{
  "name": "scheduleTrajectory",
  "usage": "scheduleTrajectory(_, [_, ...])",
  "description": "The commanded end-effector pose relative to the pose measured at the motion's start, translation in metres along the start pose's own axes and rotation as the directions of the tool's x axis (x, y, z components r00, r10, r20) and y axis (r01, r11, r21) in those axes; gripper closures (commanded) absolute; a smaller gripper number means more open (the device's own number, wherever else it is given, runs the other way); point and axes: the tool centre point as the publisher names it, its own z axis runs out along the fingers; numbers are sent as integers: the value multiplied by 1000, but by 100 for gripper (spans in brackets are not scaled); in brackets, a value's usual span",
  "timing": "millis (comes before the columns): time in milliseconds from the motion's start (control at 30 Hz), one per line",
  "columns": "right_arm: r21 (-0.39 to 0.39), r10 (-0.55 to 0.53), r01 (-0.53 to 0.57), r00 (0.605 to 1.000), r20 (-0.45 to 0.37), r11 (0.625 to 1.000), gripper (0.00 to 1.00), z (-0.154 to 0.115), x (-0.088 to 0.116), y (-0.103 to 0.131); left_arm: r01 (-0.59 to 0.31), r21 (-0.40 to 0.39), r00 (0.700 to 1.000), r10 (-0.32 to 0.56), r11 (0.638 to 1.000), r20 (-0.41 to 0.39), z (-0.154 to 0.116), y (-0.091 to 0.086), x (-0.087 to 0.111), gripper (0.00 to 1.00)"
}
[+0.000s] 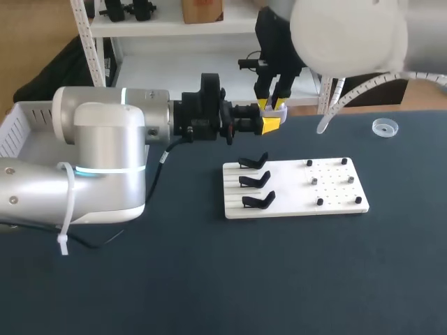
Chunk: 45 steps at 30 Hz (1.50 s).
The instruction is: Pick up each earbud case from the left stands, insert the matching earbuds, close the lid, and place the case in the box.
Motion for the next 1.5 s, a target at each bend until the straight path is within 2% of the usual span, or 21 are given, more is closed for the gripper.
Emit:
scheduleTrajectory(33, [4, 0, 0, 1000, -6, 1000, 100, 3, -1, 1, -1, -6, 1000, 1, 1000, 3, 0, -1, 0, 100])
scheduleTrajectory(233, [6, 3, -3, 1000, -6, 1000, 99, 3, -2, 1, -1, -6, 1000, 1, 1000, 3, 0, -1, 0, 100])
scheduleTrajectory(300, [7, 2, -1, 1000, -4, 1000, 85, 2, -2, 0, -1, -6, 1000, 1, 1000, 3, 0, -1, 0, 100])
scheduleTrajectory(333, [7, 0, 0, 1000, -3, 1000, 82, 2, -2, 0, -1, -6, 1000, 1, 1000, 3, 0, -1, 0, 100])
scheduleTrajectory(667, [5, -18, 18, 1000, -1, 1000, 82, 1, -1, 2, -1, -6, 1000, 1, 1000, 3, 0, -1, 0, 100])
scheduleTrajectory(867, [11, -40, 40, 999, 5, 999, 70, 1, -1, 2, -1, -6, 1000, 1, 1000, 3, 0, -1, 0, 100])
scheduleTrajectory(1500, [19, -63, 63, 998, 20, 998, 70, -2, -5, 3, -1, -6, 1000, 1, 1000, 3, 0, -1, 0, 100])
